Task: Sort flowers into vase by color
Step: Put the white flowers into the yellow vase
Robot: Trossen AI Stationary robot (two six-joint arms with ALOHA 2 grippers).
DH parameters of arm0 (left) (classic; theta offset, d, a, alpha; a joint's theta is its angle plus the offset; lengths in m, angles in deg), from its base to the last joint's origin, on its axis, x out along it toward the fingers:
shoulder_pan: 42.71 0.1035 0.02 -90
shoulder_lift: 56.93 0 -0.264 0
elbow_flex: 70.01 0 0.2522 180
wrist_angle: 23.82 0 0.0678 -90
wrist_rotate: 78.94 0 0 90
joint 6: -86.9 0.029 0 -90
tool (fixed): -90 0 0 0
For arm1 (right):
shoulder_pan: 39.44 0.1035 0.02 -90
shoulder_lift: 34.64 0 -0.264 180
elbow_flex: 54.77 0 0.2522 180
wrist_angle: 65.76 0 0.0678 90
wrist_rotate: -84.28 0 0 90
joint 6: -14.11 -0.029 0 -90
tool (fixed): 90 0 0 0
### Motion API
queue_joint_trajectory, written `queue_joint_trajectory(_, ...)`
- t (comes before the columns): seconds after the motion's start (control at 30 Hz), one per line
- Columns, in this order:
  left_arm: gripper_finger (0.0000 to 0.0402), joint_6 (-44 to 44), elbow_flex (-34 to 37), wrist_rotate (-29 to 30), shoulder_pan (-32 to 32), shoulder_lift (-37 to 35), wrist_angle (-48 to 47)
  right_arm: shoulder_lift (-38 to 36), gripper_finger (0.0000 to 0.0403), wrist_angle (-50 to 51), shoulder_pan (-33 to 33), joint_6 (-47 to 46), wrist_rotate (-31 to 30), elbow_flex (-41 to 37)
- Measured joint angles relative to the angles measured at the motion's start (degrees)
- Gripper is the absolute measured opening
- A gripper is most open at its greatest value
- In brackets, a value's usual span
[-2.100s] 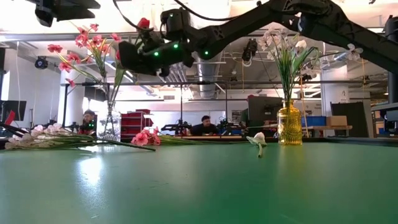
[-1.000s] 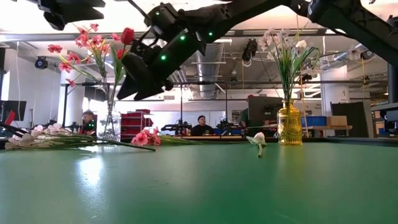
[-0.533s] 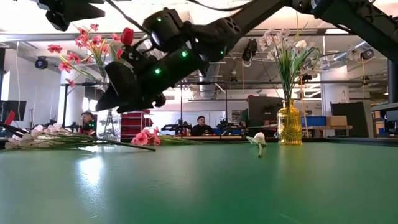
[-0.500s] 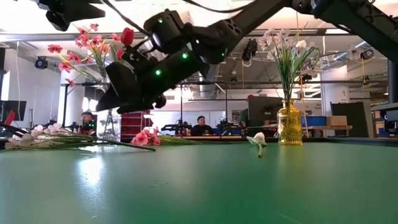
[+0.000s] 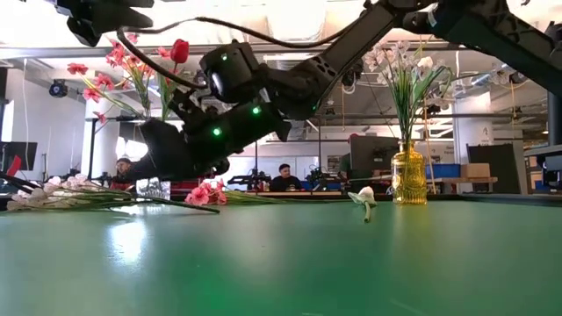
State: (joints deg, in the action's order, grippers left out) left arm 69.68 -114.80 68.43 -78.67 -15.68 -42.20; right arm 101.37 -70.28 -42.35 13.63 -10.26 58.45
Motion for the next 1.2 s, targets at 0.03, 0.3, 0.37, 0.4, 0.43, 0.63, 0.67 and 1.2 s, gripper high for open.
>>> queue_joint_trajectory(0.03,0.0181,-0.06,0.00,0.02,0.00,0.21,0.10,0.15,0.0356,0.66,-0.07,-0.05,0.00,0.00)
queue_joint_trajectory(0.3,0.0181,-0.23,0.00,0.04,0.00,0.35,0.55,0.76,0.0294,5.89,-0.08,1.44,0.09,-0.02)
queue_joint_trajectory(0.37,0.0181,-0.21,0.00,0.04,0.00,0.46,0.56,0.82,0.0271,6.98,-0.07,1.48,0.21,-0.02)
queue_joint_trajectory(0.4,0.0181,-0.21,0.00,0.04,0.00,0.48,0.54,0.85,0.0258,7.34,-0.09,1.40,0.24,-0.02)
queue_joint_trajectory(0.43,0.0181,-0.21,0.00,0.04,0.00,0.50,0.57,0.85,0.0245,7.69,-0.09,1.25,0.22,-0.02)
queue_joint_trajectory(0.63,0.0181,-0.17,0.00,0.04,0.00,0.65,0.85,0.85,0.0150,8.10,-0.11,0.42,0.27,-0.02)
queue_joint_trajectory(0.67,0.0181,-0.17,0.00,0.04,0.00,0.68,0.78,0.85,0.0133,8.15,-0.11,0.42,0.25,-0.02)
queue_joint_trajectory(1.2,0.0181,-0.25,0.00,0.14,0.00,2.62,2.08,-5.60,0.0017,19.94,-0.11,-0.27,0.47,0.35)
